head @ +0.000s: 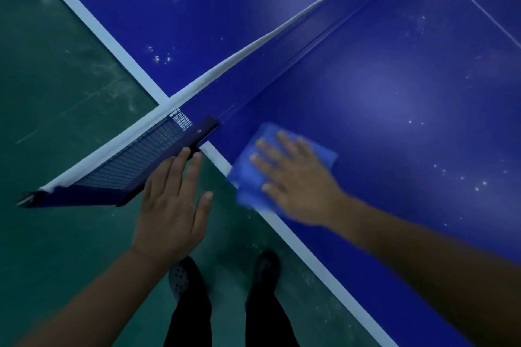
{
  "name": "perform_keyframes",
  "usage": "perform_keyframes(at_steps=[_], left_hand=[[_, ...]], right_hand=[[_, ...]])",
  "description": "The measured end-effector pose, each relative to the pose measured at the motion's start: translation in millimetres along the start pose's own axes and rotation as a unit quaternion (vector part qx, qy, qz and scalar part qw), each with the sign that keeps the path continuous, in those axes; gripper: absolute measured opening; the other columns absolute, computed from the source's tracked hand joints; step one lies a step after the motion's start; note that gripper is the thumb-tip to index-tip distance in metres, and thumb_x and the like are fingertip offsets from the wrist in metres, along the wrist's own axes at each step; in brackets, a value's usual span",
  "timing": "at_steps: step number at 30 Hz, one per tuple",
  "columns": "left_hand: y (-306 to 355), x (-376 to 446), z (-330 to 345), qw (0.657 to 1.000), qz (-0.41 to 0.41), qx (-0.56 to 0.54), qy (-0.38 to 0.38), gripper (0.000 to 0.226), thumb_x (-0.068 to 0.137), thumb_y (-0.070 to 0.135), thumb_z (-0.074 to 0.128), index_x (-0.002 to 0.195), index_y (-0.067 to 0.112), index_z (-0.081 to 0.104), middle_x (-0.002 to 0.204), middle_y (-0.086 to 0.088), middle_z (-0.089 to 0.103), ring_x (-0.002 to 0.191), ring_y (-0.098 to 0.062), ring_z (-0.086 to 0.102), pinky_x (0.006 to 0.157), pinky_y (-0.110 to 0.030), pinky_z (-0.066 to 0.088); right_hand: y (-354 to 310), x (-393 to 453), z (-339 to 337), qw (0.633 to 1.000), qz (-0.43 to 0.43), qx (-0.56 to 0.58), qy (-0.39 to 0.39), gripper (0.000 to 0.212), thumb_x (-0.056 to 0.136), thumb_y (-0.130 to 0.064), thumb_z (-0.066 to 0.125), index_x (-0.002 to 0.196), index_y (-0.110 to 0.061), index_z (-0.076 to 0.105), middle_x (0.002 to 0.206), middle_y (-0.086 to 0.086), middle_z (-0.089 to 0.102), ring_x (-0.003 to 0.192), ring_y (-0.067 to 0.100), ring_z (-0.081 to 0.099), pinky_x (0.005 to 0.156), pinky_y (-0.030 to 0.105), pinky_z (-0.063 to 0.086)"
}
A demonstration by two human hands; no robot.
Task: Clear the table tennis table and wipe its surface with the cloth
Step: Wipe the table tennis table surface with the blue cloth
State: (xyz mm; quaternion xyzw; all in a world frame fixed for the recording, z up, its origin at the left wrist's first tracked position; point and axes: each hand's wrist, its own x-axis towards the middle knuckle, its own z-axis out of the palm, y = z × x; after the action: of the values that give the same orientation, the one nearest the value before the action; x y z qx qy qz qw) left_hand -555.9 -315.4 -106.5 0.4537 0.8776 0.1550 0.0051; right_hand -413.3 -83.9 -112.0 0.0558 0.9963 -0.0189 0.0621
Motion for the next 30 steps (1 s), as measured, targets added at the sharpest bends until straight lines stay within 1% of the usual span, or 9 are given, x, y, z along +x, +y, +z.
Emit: perform_keyframes(at_steps=[2,4,6,10,12,17,23,27,30], left_hand=[[1,1,-1,1.000,-0.007,-0.003,-0.001,0.061,0.099,0.038,0.038,0.149,0.003,0.039,0.150,-0.018,0.043,0.131,-0.039,0.044,0.111,-0.050,0.032],[1,1,-3,1.000,-0.016,-0.005,-0.009,0.062,0.098,0.039,0.037,0.149,0.003,0.039,0.151,-0.017,0.044,0.132,-0.037,0.041,0.110,-0.048,0.030],[0,1,-4,1.000,-0.020,-0.006,-0.014,0.063,0.098,0.039,0.036,0.149,0.004,0.039,0.151,-0.016,0.044,0.133,-0.035,0.039,0.110,-0.046,0.028],[-1,1,-6,1.000,-0.014,-0.005,-0.007,0.061,0.098,0.039,0.037,0.148,0.002,0.041,0.150,-0.016,0.045,0.133,-0.034,0.040,0.110,-0.044,0.029],[-1,0,-6,1.000,-0.011,-0.007,-0.013,0.061,0.098,0.039,0.036,0.148,0.003,0.041,0.151,-0.016,0.045,0.134,-0.033,0.040,0.111,-0.043,0.028],[-3,1,-9,0.999,-0.018,-0.026,-0.031,0.063,0.099,0.041,0.033,0.149,0.003,0.038,0.151,-0.015,0.044,0.135,-0.034,0.039,0.114,-0.042,0.023],[-2,5,-12,0.999,-0.003,-0.044,-0.029,0.060,0.101,0.039,0.035,0.147,0.003,0.041,0.148,-0.017,0.047,0.134,-0.037,0.044,0.115,-0.048,0.029],[19,18,-14,0.996,0.030,-0.083,-0.033,0.059,0.101,0.040,0.035,0.147,0.004,0.041,0.151,-0.015,0.044,0.141,-0.034,0.036,0.119,-0.047,0.022],[43,37,-6,0.989,0.083,-0.113,-0.047,0.058,0.101,0.040,0.035,0.146,0.004,0.043,0.153,-0.013,0.041,0.146,-0.030,0.029,0.122,-0.046,0.015]], right_hand=[[51,19,-5,0.991,0.132,-0.027,0.027,0.058,0.100,-0.042,0.027,0.152,-0.018,0.037,0.158,0.010,0.037,0.142,0.044,0.034,0.109,0.063,0.034],[76,50,-21,0.958,0.283,0.033,0.029,0.058,0.102,-0.042,0.024,0.155,-0.020,0.030,0.164,0.006,0.023,0.149,0.040,0.019,0.116,0.062,0.022],[49,78,-30,0.933,0.351,0.081,0.018,0.058,0.103,-0.039,0.026,0.158,-0.022,0.019,0.167,0.000,0.008,0.152,0.035,0.003,0.120,0.059,0.007],[-59,52,-16,0.994,0.101,0.048,0.012,0.060,0.100,-0.042,0.022,0.155,-0.021,0.032,0.165,0.004,0.020,0.151,0.038,0.012,0.120,0.061,0.008],[-51,32,-11,0.999,0.038,0.034,-0.016,0.058,0.100,-0.043,0.026,0.154,-0.023,0.035,0.163,0.003,0.026,0.151,0.036,0.017,0.120,0.060,0.010],[9,68,-21,0.955,0.293,0.048,0.000,0.059,0.102,-0.048,0.012,0.159,-0.031,0.013,0.168,-0.001,0.005,0.153,0.034,-0.001,0.120,0.061,0.001],[-58,30,-5,0.997,0.067,0.048,0.009,0.056,0.103,-0.051,0.018,0.155,-0.032,0.027,0.164,0.000,0.022,0.152,0.036,0.014,0.120,0.061,0.006],[50,-23,6,0.964,0.265,-0.016,0.011,0.062,0.105,-0.048,0.004,0.154,-0.024,0.032,0.161,0.008,0.031,0.146,0.044,0.027,0.110,0.069,0.026],[90,-41,-4,0.866,0.493,0.068,0.051,0.065,0.099,-0.052,0.005,0.157,-0.029,0.022,0.166,0.000,0.015,0.152,0.037,0.012,0.118,0.063,0.011]])
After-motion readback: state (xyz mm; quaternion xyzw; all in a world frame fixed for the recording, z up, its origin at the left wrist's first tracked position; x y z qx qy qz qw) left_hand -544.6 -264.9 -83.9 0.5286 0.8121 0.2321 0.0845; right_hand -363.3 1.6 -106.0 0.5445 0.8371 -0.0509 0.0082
